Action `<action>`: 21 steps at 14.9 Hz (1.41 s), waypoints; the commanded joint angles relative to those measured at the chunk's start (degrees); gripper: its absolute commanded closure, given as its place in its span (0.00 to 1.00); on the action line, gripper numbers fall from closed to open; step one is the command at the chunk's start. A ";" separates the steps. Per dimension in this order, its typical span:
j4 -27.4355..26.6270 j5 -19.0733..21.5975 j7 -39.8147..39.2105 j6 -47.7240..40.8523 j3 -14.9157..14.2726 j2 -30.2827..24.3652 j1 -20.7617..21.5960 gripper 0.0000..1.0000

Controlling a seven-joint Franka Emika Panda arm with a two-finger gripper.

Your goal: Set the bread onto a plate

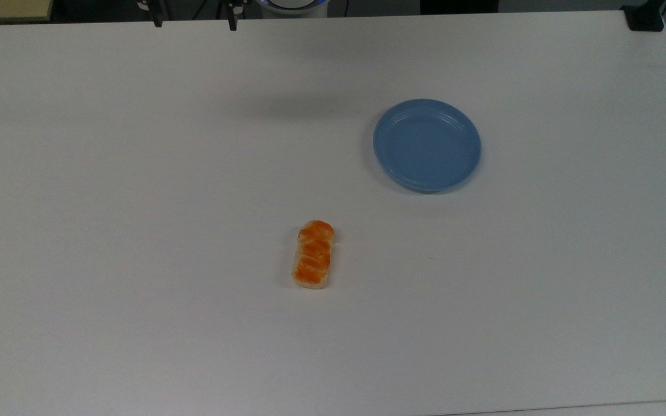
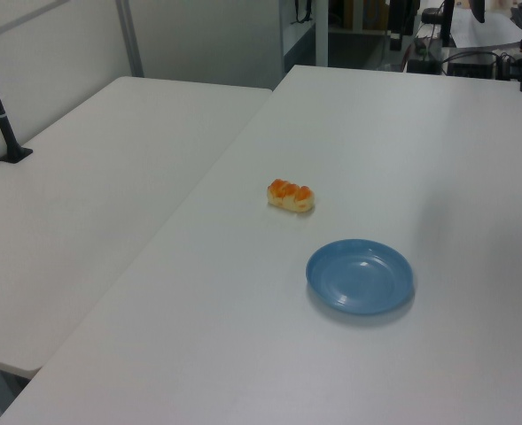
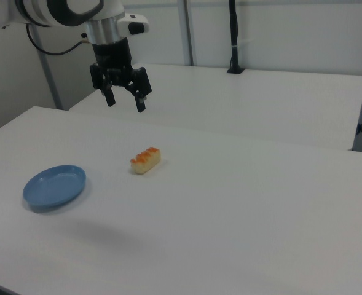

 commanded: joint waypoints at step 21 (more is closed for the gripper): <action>0.45 -0.21 15.65 12.16 0.01 11.67 5.95 0.00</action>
